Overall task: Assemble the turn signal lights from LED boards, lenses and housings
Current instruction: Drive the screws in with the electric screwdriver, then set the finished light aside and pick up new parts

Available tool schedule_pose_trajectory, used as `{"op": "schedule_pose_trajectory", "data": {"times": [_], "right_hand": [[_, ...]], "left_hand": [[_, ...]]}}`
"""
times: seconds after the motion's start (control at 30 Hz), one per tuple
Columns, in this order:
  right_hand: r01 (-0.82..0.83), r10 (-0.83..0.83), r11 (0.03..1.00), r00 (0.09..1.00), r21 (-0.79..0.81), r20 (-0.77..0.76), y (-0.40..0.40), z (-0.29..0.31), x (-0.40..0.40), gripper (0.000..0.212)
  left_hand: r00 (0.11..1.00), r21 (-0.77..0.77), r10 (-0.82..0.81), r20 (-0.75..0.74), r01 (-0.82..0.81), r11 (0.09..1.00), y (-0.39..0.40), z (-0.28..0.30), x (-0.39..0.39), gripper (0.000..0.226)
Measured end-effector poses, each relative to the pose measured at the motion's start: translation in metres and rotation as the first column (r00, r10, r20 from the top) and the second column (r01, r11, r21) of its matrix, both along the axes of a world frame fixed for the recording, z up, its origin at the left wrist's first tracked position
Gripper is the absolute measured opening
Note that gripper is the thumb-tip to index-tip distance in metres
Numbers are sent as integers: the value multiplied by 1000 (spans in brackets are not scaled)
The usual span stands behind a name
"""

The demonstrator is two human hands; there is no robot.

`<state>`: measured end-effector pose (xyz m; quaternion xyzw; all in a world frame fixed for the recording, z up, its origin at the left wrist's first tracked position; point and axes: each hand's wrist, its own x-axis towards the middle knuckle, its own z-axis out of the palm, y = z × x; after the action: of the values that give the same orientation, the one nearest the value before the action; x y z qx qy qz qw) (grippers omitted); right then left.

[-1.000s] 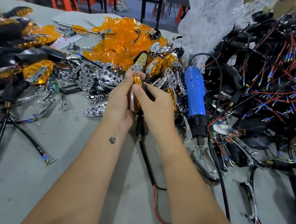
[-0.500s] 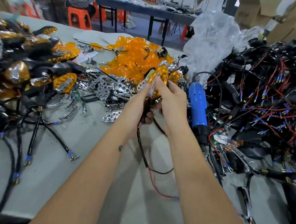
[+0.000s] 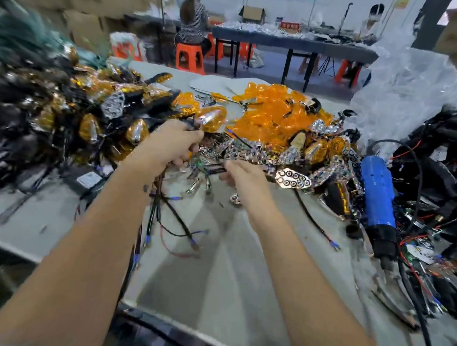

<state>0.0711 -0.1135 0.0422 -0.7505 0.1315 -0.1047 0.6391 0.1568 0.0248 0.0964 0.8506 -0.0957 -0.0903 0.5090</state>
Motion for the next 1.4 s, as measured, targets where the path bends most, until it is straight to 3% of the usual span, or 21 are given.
{"op": "schedule_pose_trajectory", "data": {"times": [0.07,0.1,0.13,0.2,0.27,0.43,0.6,0.7,0.8,0.93,1.0,1.1,1.17,1.23,1.33,1.4], "right_hand": [[-37,36,999,999,-40,-21,3,-4,2,23],[-42,41,998,999,-55,-24,4,-5,3,23],[-45,44,997,999,-63,-25,3,-6,2,22],[-48,47,997,999,-65,-25,1,-10,1,20],[-50,48,996,999,-72,-25,-5,-14,-1,18],[36,-31,992,999,-118,39,-26,-23,-14,24],[283,-228,892,955,-353,189,-59,-27,-42,25],[414,-311,744,909,-524,277,-86,-34,-62,18],[483,-355,563,874,-671,332,-110,-41,-79,16],[671,-535,436,729,-600,427,-119,-41,-89,30],[665,-603,399,709,-632,366,-120,-41,-88,44],[489,-616,351,763,-799,197,-122,-46,-83,51],[473,-606,367,775,-801,180,-123,-47,-81,44],[527,-579,449,786,-721,214,-126,-46,-80,34],[581,-536,627,805,-519,253,-126,-48,-82,28],[534,-478,776,845,-337,239,-123,-47,-85,31]], "left_hand": [[961,359,34,273,-135,924,13,11,13,25],[929,468,31,368,-213,858,17,12,19,25],[911,553,27,412,-273,787,18,12,22,34],[904,664,-10,427,-306,682,16,4,24,72],[892,704,-75,446,-297,645,7,-9,23,85],[845,656,-186,501,-231,718,-44,-48,-2,61],[787,501,-220,576,-127,856,-107,-75,-42,46],[765,389,-248,594,-3,921,-144,-87,-64,42],[730,362,-338,595,133,923,-179,-97,-80,35],[770,436,-415,484,199,878,-208,-113,-86,35],[765,468,-411,496,164,869,-211,-118,-85,35],[796,383,-347,496,158,910,-202,-119,-84,35],[819,366,-288,496,103,925,-196,-119,-83,34],[843,308,-220,490,68,949,-194,-115,-84,33],[818,182,-163,552,73,981,-193,-105,-88,34],[780,69,-210,590,210,975,-191,-101,-93,38]]}}
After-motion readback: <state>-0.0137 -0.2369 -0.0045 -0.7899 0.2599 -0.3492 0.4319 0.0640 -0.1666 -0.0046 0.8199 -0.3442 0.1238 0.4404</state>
